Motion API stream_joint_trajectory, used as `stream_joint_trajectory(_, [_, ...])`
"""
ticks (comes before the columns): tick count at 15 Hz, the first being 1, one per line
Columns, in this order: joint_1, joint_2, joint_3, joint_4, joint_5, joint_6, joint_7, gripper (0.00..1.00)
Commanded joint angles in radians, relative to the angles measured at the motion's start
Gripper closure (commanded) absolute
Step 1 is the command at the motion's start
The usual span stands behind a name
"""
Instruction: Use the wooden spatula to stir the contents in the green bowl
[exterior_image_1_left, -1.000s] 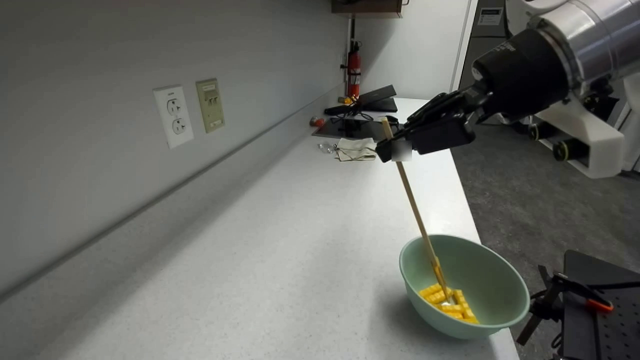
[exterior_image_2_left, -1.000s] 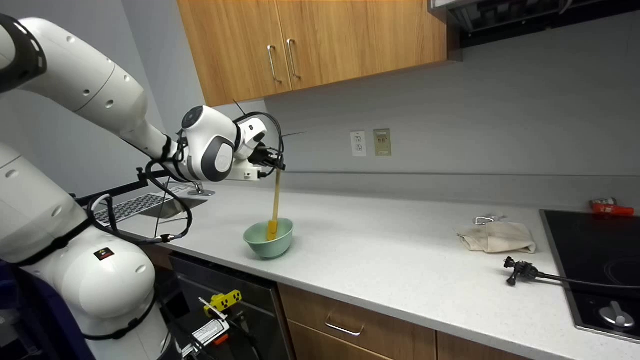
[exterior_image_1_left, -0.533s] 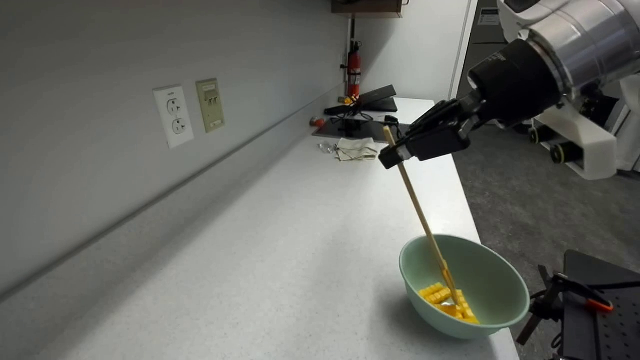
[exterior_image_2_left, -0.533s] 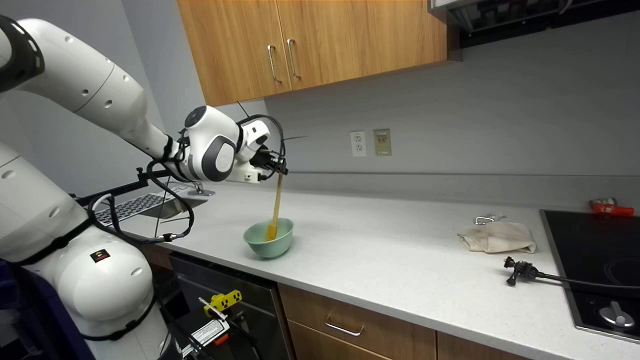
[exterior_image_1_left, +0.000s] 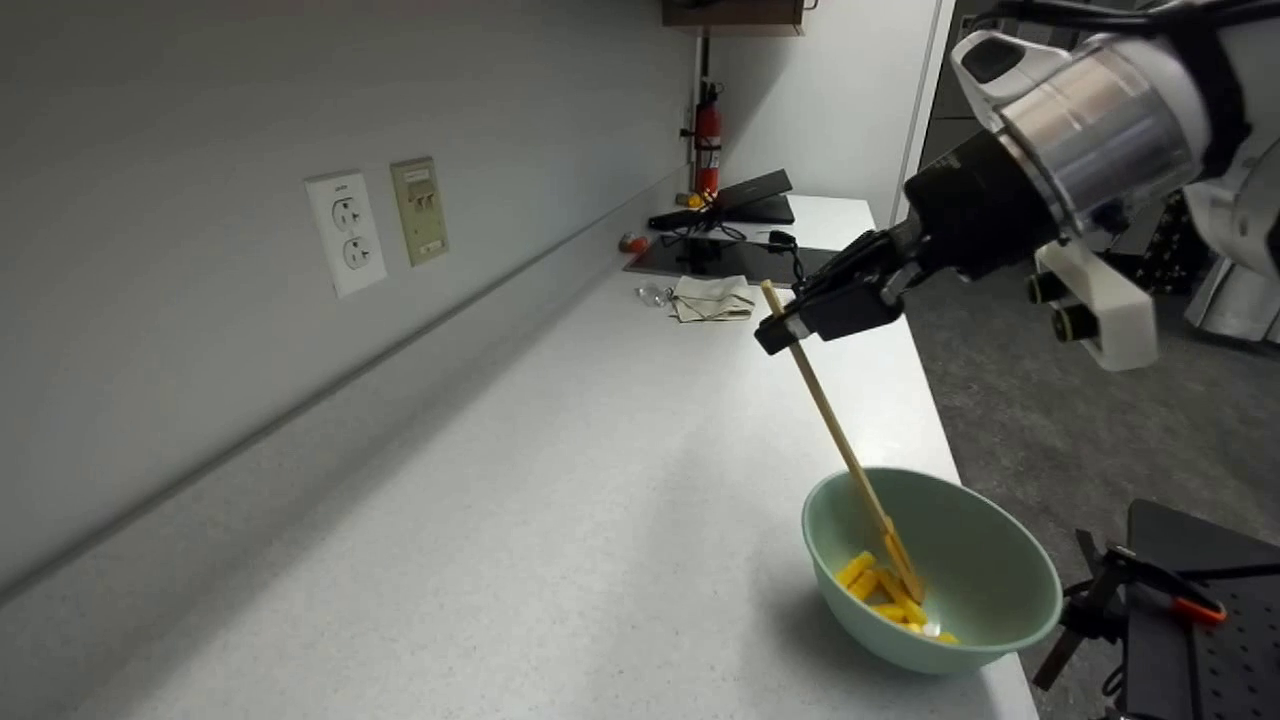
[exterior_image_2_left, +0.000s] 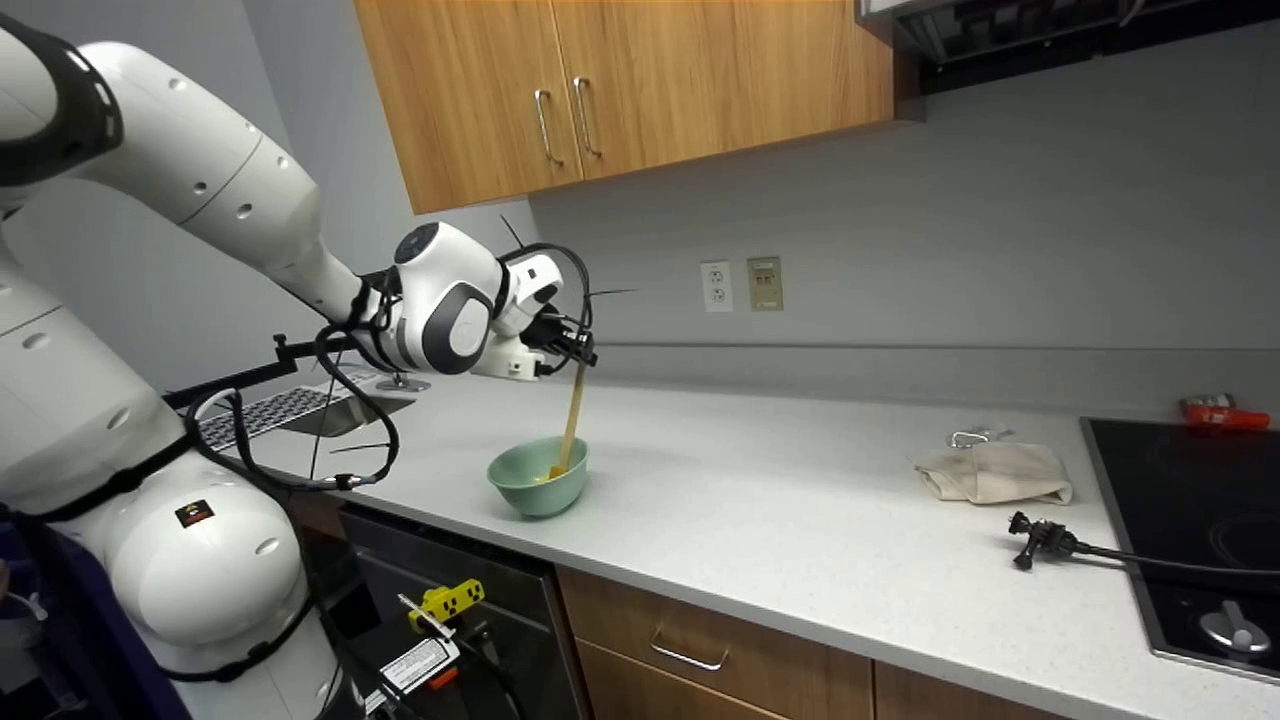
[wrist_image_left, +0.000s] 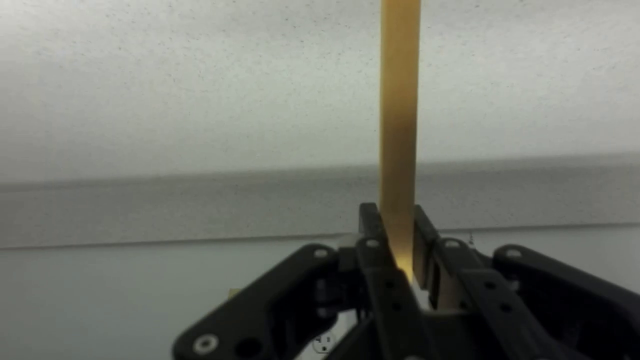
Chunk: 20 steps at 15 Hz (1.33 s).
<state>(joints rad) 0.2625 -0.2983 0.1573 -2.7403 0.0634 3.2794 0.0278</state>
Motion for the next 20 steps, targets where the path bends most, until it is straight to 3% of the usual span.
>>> stream_joint_trajectory(1, [-0.007, 0.183, -0.075, 0.075, -0.019, 0.137, -0.032, 0.96])
stream_joint_trajectory(3, [-0.006, 0.234, -0.094, 0.108, -0.021, 0.164, -0.022, 0.96])
stream_joint_trajectory(4, [-0.05, 0.249, -0.062, 0.122, -0.033, 0.167, -0.012, 0.96])
stream_joint_trajectory(9, [-0.076, 0.262, -0.052, 0.175, -0.032, 0.174, -0.011, 0.96])
stream_joint_trajectory(20, [-0.06, 0.225, -0.007, 0.197, -0.033, 0.128, 0.003, 0.96])
